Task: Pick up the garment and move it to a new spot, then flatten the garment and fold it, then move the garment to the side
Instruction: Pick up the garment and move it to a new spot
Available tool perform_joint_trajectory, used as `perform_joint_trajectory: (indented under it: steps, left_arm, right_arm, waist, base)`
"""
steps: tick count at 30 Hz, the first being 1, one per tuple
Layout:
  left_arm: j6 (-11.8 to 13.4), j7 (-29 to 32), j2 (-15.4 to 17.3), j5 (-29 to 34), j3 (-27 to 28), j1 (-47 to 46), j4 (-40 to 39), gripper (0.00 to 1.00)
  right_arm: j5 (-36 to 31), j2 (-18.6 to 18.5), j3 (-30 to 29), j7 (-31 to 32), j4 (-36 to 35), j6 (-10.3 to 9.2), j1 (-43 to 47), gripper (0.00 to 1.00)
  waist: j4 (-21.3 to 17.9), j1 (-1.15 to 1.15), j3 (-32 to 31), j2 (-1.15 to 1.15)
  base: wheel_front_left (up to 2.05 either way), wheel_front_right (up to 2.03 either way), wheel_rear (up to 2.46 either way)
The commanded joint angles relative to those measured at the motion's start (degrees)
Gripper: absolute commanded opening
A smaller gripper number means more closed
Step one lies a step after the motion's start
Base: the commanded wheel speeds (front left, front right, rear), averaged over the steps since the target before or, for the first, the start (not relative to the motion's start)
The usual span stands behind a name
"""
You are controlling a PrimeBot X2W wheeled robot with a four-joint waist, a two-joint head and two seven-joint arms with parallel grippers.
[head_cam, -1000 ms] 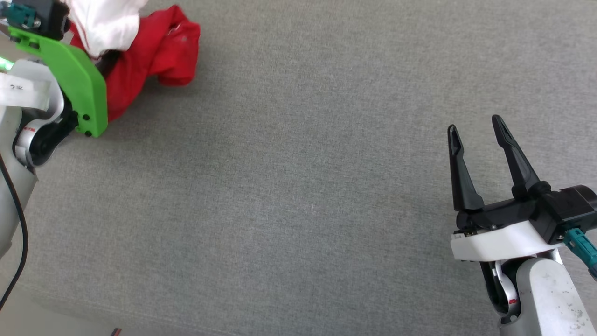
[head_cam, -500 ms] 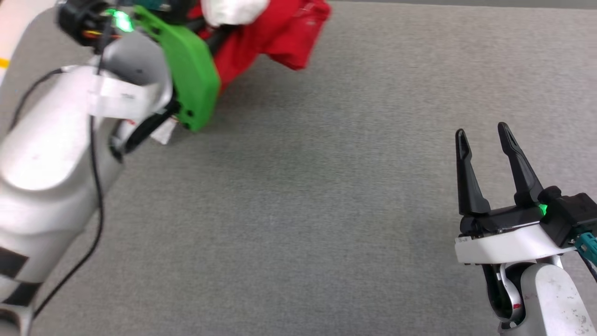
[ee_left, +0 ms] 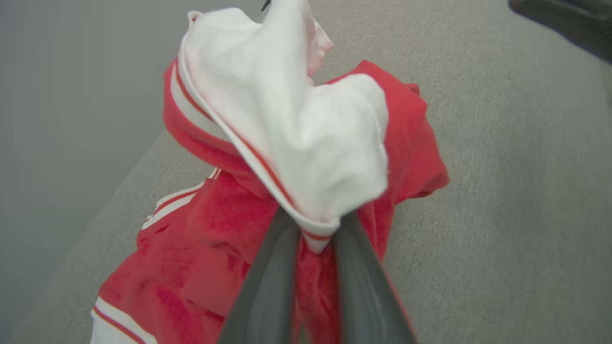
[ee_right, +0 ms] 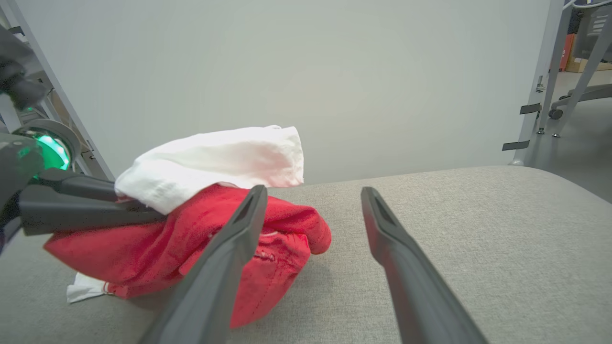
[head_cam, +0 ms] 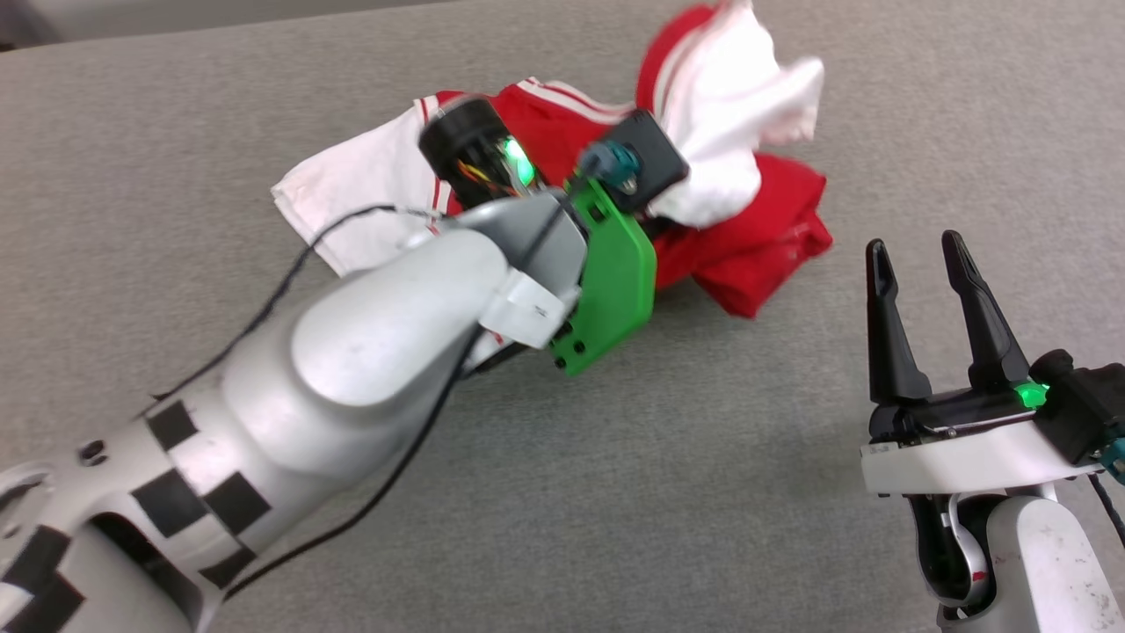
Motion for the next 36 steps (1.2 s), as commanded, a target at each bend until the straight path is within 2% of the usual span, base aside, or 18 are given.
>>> perform_joint_trajectory:
  steps: [1,7,10,13,14,15,25,30,36]
  left_arm:
    - [-0.14,-0.86,-1.13,-1.03,-1.62,-0.11,1.53,0.0]
    - [-0.14,-0.52,-6.15,-1.44,-7.29,4.33,8.46,0.0]
    - [-0.14,3.71,-7.72,2.0,-7.51,10.8,7.7,0.0]
    - [-0.14,2.88,-7.94,2.82,-7.52,11.53,7.66,0.0]
    - [-0.14,1.69,-8.05,3.42,-7.52,11.26,7.87,0.97]
    - [-0.14,-0.08,-8.25,3.75,-7.52,10.89,8.34,1.0]
    - [0.49,-17.43,-11.1,3.48,-5.45,9.65,8.16,1.0]
    - [4.23,-22.63,-9.58,3.42,-2.43,11.37,4.05,1.0]
    - [11.44,-28.78,-4.53,3.56,2.58,15.27,-0.31,1.0]
  right_arm:
    - [0.71,-0.11,-0.17,-0.52,-0.09,-0.04,0.01,1.0]
    - [1.67,-0.11,-0.49,-0.52,-0.19,-0.04,-0.54,1.0]
    - [1.87,-0.11,-0.55,-0.52,-0.07,-0.04,-1.12,1.0]
    - [1.6,-0.11,-0.61,-0.52,0.14,-0.04,-1.01,1.0]
    - [1.44,-0.11,-0.57,-0.52,0.26,-0.04,-0.87,1.0]
    - [1.29,-0.11,-0.57,-0.52,0.39,-0.04,-0.69,1.0]
    - [0.06,-0.11,-2.42,-0.52,1.48,-0.04,2.43,1.0]
    - [-0.45,-0.11,-2.86,-0.52,1.86,-0.04,4.38,1.0]
    - [-0.89,-0.1,-3.5,-0.52,2.28,-0.04,6.36,1.0]
  waist:
    - [-3.46,0.0,2.27,-0.01]
    - [-4.67,0.0,3.78,-0.01]
    - [-4.52,0.0,4.28,-0.01]
    - [-3.65,0.0,3.88,-0.01]
    - [-3.3,0.0,3.55,-0.01]
    - [-2.9,0.0,3.08,-0.01]
    - [2.08,0.0,-3.96,-0.01]
    - [5.07,0.0,-7.52,-0.01]
    - [7.63,0.0,-10.82,-0.01]
  base:
    - [0.0,0.0,0.0]
    - [0.0,0.0,0.0]
    - [0.0,0.0,0.0]
    - [0.0,0.0,0.0]
    - [0.0,0.0,0.0]
    - [0.0,0.0,0.0]
    - [0.0,0.0,0.0]
    - [0.0,0.0,0.0]
    - [0.0,0.0,0.0]
